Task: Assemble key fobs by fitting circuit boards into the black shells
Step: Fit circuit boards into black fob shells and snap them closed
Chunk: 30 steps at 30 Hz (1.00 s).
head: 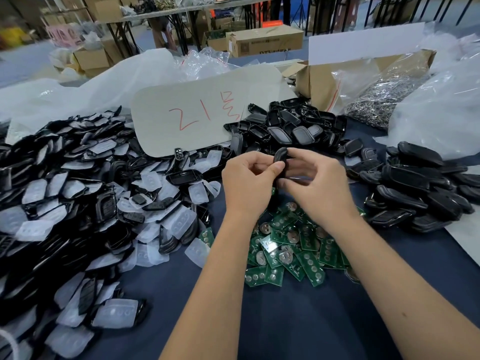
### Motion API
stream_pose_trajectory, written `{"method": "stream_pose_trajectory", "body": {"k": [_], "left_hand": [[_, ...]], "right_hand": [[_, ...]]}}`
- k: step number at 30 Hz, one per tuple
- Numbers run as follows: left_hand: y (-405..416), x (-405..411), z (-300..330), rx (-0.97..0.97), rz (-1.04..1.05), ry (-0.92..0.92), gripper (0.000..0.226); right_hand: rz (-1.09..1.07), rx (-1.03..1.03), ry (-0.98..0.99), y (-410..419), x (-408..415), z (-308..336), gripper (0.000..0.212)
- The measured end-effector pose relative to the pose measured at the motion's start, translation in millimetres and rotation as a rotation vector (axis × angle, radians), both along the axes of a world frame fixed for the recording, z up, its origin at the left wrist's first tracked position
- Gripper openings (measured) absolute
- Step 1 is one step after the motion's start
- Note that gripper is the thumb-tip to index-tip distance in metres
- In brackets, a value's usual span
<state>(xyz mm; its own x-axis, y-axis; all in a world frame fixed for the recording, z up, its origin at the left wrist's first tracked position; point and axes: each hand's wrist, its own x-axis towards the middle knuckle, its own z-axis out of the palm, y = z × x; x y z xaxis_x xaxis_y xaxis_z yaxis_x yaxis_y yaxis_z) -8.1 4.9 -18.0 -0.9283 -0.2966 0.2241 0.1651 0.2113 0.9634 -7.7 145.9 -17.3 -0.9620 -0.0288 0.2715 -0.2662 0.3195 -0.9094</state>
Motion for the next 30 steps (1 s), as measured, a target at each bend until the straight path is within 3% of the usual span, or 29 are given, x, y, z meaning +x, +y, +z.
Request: {"method": "stream_pose_trajectory", "body": {"k": [2,5,8,11,12,14,16,18,20,24,28,30], "left_hand": [[3,0,0,-0.058,-0.010,0.018,0.013],[5,1,4,0.009,-0.067,0.051,0.012],[1,4,9,0.068,-0.148,0.025,0.021],[-7,2,10,0.143,-0.083,-0.065,0.032],[-12,1,8,0.051,0.006,-0.091,0.031],[-21,-2,3,-0.314,0.129,-0.177,0.024],[-25,-1,-3,-0.624,0.091,-0.295,0.036],[-21,0,-6,-0.742,0.025,-0.342,0.043],[-17,0,-5,-0.749,-0.007,-0.317,0.033],[-14,-1,-2,-0.587,-0.003,-0.268,0.021],[-13,0,1,0.167,0.008,-0.327,0.018],[-14,-1,1,0.415,-0.014,-0.378,0.014]], "right_hand": [[-0.061,0.031,0.061,-4,5,0,0.051],[-0.099,-0.034,0.097,-4,6,0,0.043],[-0.073,-0.077,0.032,-1,0,-3,0.044],[0.004,-0.428,-0.134,1,-6,-5,0.051],[0.049,-0.579,-0.181,3,-8,-4,0.053],[0.149,-0.835,-0.242,9,-12,-3,0.055],[0.237,-0.979,-0.278,15,-14,-2,0.056],[0.267,-1.035,-0.314,17,-15,-2,0.054],[0.262,-1.064,-0.341,17,-16,-3,0.047],[0.252,-1.087,-0.363,19,-16,-3,0.038],[0.289,-0.939,-0.371,20,-15,-2,0.051],[0.313,-0.859,-0.361,18,-13,-3,0.056]]}}
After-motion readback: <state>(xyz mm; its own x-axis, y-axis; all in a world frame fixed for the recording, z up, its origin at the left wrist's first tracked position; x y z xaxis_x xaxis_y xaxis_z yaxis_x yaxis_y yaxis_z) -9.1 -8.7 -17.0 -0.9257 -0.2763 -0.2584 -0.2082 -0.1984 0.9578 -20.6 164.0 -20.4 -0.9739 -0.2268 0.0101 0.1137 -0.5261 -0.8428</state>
